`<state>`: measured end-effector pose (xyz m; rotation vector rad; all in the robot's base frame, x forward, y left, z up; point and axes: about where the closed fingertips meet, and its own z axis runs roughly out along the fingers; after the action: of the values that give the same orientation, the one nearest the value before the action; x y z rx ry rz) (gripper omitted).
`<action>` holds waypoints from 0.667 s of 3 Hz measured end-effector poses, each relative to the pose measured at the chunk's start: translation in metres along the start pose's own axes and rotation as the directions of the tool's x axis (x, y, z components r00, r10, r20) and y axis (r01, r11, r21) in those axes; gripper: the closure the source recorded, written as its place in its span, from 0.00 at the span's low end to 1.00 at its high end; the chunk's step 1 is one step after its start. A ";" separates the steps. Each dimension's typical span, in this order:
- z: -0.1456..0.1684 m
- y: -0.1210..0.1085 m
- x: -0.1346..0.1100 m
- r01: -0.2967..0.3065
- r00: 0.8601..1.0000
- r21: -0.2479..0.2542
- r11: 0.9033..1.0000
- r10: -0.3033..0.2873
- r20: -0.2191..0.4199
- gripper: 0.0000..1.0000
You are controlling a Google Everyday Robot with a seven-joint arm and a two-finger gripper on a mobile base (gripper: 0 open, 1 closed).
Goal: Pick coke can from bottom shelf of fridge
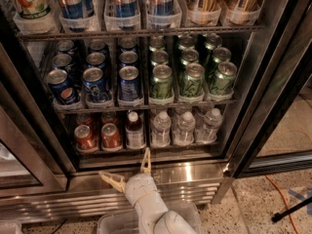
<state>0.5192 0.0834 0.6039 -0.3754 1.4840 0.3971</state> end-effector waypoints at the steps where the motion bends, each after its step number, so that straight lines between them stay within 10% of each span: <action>1: 0.009 0.015 0.016 0.017 0.999 -0.023 1.000 -0.018 -0.042 0.00; 2: 0.009 0.015 0.016 0.017 0.999 -0.023 1.000 -0.018 -0.042 0.00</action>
Offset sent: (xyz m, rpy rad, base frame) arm 0.0015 0.0152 -0.0134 -0.0314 0.0235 0.0173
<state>0.5206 0.1015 0.5885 -0.4167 1.5170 0.3940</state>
